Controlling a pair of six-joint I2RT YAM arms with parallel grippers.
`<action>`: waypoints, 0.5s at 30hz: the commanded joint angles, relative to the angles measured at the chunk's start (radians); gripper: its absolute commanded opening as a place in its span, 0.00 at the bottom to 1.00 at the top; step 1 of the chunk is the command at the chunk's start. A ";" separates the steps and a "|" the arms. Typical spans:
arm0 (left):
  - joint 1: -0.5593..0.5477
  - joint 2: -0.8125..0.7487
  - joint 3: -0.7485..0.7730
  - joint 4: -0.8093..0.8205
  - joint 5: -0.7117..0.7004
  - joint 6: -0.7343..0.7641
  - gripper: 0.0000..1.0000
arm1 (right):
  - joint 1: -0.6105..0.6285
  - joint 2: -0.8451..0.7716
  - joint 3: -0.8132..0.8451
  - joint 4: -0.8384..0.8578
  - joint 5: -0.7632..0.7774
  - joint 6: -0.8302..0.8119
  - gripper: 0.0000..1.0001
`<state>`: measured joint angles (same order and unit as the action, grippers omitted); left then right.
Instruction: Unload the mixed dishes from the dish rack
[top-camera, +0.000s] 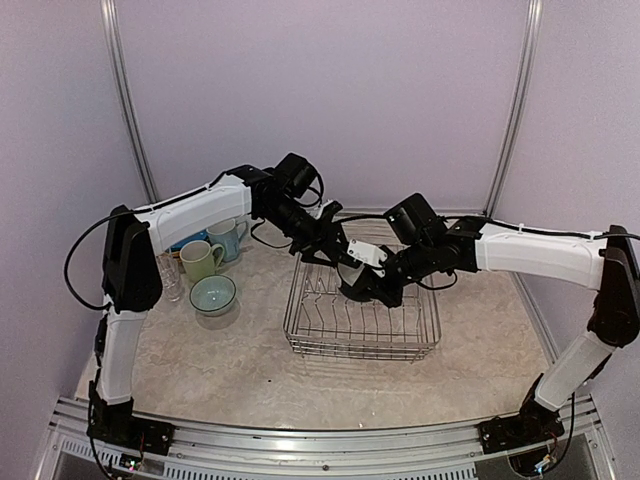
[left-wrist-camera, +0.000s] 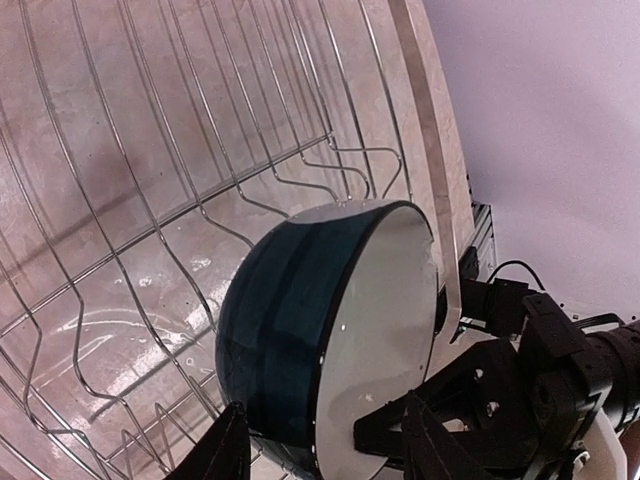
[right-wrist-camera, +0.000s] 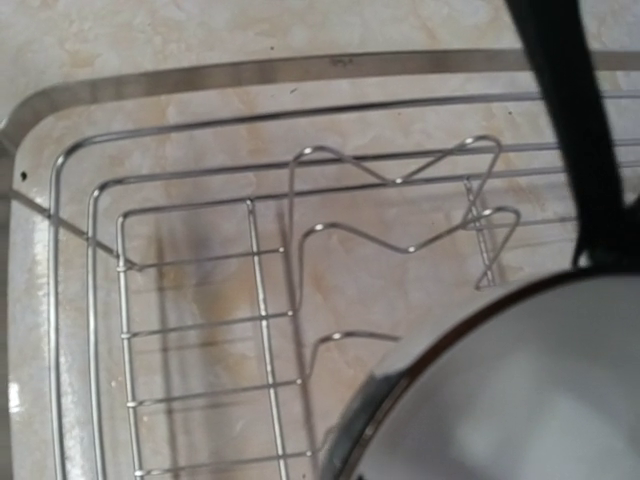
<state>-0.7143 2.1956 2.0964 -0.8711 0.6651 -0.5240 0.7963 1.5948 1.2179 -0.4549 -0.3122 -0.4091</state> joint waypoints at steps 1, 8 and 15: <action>-0.024 0.051 0.053 -0.072 -0.062 0.056 0.46 | 0.021 0.003 0.046 0.030 0.017 -0.023 0.00; -0.053 0.072 0.094 -0.121 -0.208 0.074 0.35 | 0.042 0.027 0.067 0.005 0.066 -0.026 0.00; -0.075 0.069 0.096 -0.125 -0.299 0.073 0.22 | 0.059 0.045 0.078 -0.001 0.105 -0.025 0.00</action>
<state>-0.7670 2.2517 2.1670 -0.9787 0.4313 -0.4641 0.8352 1.6260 1.2469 -0.4892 -0.2379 -0.4156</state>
